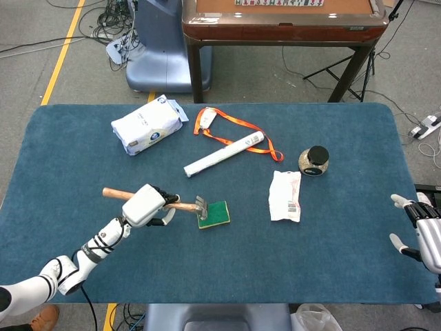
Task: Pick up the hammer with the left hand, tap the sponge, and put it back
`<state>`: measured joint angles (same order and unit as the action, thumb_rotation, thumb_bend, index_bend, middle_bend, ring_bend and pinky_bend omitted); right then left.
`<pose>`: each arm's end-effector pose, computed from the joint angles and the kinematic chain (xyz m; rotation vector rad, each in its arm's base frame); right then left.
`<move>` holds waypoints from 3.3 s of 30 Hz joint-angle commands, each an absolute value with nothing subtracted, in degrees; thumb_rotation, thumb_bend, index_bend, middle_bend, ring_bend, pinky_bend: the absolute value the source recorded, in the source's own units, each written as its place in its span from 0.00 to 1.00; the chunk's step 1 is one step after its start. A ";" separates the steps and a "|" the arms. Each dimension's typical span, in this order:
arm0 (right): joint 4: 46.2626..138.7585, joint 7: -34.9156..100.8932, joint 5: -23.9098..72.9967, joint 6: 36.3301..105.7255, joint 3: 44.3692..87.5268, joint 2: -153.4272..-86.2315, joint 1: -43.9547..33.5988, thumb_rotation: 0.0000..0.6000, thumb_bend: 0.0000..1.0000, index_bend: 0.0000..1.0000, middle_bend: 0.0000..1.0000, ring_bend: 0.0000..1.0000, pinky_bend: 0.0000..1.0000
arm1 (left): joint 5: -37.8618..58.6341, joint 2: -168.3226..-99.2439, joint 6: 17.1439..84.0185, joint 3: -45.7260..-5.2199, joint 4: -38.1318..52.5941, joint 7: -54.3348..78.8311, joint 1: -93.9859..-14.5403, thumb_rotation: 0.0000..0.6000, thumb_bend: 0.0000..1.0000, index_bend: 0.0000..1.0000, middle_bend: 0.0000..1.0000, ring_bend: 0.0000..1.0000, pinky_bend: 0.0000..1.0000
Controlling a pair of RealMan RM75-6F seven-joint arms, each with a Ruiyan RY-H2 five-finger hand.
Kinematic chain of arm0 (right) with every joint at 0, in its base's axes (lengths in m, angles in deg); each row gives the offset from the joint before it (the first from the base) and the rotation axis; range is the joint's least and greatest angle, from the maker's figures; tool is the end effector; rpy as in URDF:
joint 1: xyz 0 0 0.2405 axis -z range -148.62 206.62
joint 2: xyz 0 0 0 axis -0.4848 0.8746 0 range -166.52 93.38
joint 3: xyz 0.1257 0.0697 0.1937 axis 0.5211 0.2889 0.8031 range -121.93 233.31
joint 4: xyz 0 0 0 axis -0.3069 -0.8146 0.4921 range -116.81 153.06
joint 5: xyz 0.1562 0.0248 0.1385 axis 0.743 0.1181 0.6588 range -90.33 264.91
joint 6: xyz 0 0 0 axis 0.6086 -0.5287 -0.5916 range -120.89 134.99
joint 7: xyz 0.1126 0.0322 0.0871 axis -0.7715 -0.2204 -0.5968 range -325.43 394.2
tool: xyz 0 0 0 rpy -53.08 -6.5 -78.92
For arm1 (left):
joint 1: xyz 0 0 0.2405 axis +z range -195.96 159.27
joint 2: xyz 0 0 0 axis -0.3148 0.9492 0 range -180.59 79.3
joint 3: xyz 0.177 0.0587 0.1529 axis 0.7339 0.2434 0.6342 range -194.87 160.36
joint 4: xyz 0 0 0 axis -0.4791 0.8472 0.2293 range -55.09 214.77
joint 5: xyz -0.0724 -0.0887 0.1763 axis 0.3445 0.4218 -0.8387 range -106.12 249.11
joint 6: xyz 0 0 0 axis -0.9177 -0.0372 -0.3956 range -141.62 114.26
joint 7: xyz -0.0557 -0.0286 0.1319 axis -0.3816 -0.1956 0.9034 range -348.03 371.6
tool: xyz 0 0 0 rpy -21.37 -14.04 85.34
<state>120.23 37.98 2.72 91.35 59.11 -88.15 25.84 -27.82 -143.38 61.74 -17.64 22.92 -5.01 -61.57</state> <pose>-0.2862 -0.1736 0.2021 1.3918 -0.8457 0.7938 -0.1556 0.3396 0.0052 -2.0485 -0.5806 -1.3613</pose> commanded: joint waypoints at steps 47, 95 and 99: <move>120.43 38.88 5.02 90.02 59.19 -87.80 25.91 1.00 0.23 0.21 0.32 0.26 0.35 | -29.44 -159.34 64.81 -14.67 48.78 -5.42 -64.49 1.00 0.59 0.75 0.84 0.76 0.96; 120.76 39.23 4.96 89.86 59.14 -87.91 25.93 1.00 0.23 0.21 0.32 0.26 0.35 | -24.39 -155.31 66.85 -18.01 40.24 -9.41 -62.41 1.00 0.59 0.75 0.84 0.76 0.96; 121.07 39.50 5.09 89.94 59.08 -87.75 26.05 1.00 0.23 0.21 0.32 0.26 0.35 | -26.32 -157.83 65.25 -15.52 44.85 -7.60 -62.50 1.00 0.59 0.75 0.84 0.76 0.96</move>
